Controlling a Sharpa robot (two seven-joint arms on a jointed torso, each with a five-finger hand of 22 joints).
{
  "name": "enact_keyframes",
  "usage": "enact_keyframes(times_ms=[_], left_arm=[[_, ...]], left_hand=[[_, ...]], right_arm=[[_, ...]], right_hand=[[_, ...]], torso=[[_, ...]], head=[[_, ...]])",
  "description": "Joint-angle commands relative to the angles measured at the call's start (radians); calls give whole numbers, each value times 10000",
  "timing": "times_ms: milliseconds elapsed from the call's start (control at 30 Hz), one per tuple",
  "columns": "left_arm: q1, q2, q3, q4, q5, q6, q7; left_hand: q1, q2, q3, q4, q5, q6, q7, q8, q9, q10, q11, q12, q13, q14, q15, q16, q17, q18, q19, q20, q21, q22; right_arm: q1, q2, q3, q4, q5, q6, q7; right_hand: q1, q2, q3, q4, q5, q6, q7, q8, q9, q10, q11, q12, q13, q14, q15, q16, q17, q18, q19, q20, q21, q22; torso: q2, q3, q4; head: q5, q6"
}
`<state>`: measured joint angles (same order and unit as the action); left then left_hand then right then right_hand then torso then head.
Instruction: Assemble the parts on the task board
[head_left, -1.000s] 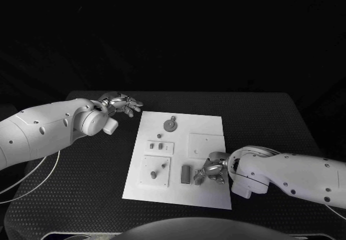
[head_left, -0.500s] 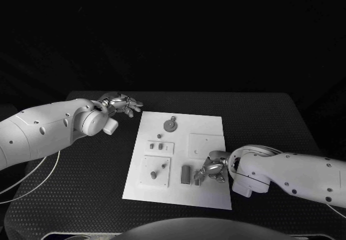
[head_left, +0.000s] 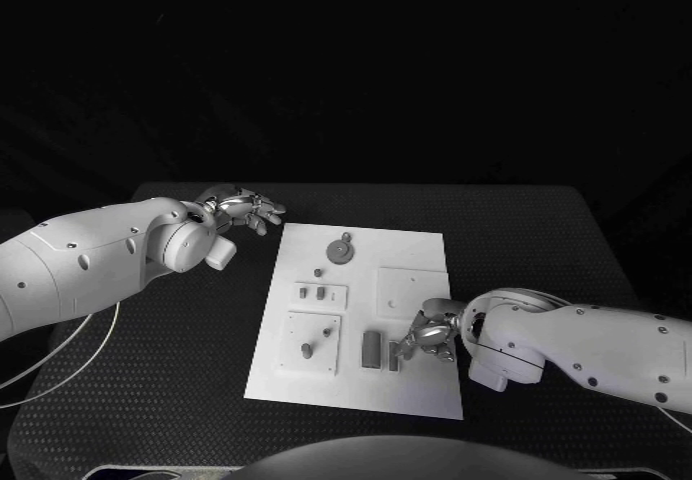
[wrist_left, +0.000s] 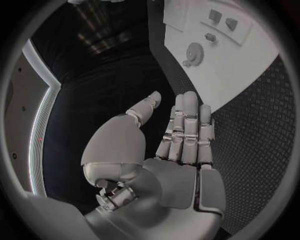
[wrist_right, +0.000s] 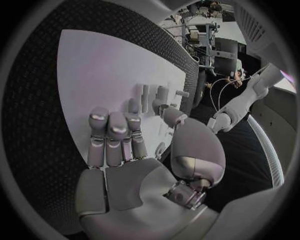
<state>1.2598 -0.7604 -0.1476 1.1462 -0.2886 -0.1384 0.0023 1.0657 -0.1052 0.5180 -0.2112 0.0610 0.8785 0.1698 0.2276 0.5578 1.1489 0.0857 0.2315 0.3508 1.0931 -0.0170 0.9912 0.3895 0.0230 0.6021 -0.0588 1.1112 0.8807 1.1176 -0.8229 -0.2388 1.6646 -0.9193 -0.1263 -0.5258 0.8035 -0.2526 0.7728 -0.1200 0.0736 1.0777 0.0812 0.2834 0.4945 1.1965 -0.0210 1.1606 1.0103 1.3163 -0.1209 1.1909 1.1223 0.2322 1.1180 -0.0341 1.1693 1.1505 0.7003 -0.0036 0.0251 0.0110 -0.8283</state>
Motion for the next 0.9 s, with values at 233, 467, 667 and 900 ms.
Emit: enact_keyframes(times_ms=[233,467,667,900], left_arm=[[8,37,5,-38,-14,-196,247],[5,198,5,-78,457,-866,636],[4,426,7,-241,1265,-1457,1029],[5,803,18,-779,2244,-181,1264]], left_hand=[[-50,28,-5,86,-55,38,7,60,-16,-66,-14,56,9,1,-68,-24,21,13,-71,-618,35,-13],[-37,42,5,88,-47,77,-10,89,-12,2,-36,108,25,4,-82,-25,31,14,-73,-622,38,-20],[-31,72,25,97,-30,158,-60,142,-2,95,-58,177,43,-108,-87,-109,9,-3,-112,-622,25,-35],[-104,127,43,111,-38,292,-148,231,-9,218,-54,251,27,-698,93,-821,-267,-57,-339,-508,-71,-96]], right_arm=[[201,-300,192,-536,656,649,1738],[489,-231,489,-1465,2495,871,4151],[725,241,891,-2798,3531,567,5133],[752,1488,1464,-5569,4272,767,6002]], right_hand=[[114,-212,-202,-59,120,-270,91,-51,-38,-42,1,-65,16,-40,-36,-78,7,296,-34,-78,36,-37],[170,75,-675,-305,632,-743,265,-230,-90,-545,167,-269,-21,-502,126,-390,-75,289,-558,8,-247,-121],[399,897,-1171,-1029,1407,-1050,417,-279,-47,-1406,334,-973,-430,-1399,315,-1201,-508,209,-1551,269,-961,-350],[603,1412,-1195,-1339,1633,-1546,751,-307,18,-2502,768,-3448,-2819,-3042,1136,-3591,-2279,-164,-3396,1190,-3196,-1428]], torso=[[-8,5,-7],[-72,39,-54],[-227,96,-133],[-530,109,-158]], head=[[-90,175],[-231,629],[-332,1260],[-323,2100]])
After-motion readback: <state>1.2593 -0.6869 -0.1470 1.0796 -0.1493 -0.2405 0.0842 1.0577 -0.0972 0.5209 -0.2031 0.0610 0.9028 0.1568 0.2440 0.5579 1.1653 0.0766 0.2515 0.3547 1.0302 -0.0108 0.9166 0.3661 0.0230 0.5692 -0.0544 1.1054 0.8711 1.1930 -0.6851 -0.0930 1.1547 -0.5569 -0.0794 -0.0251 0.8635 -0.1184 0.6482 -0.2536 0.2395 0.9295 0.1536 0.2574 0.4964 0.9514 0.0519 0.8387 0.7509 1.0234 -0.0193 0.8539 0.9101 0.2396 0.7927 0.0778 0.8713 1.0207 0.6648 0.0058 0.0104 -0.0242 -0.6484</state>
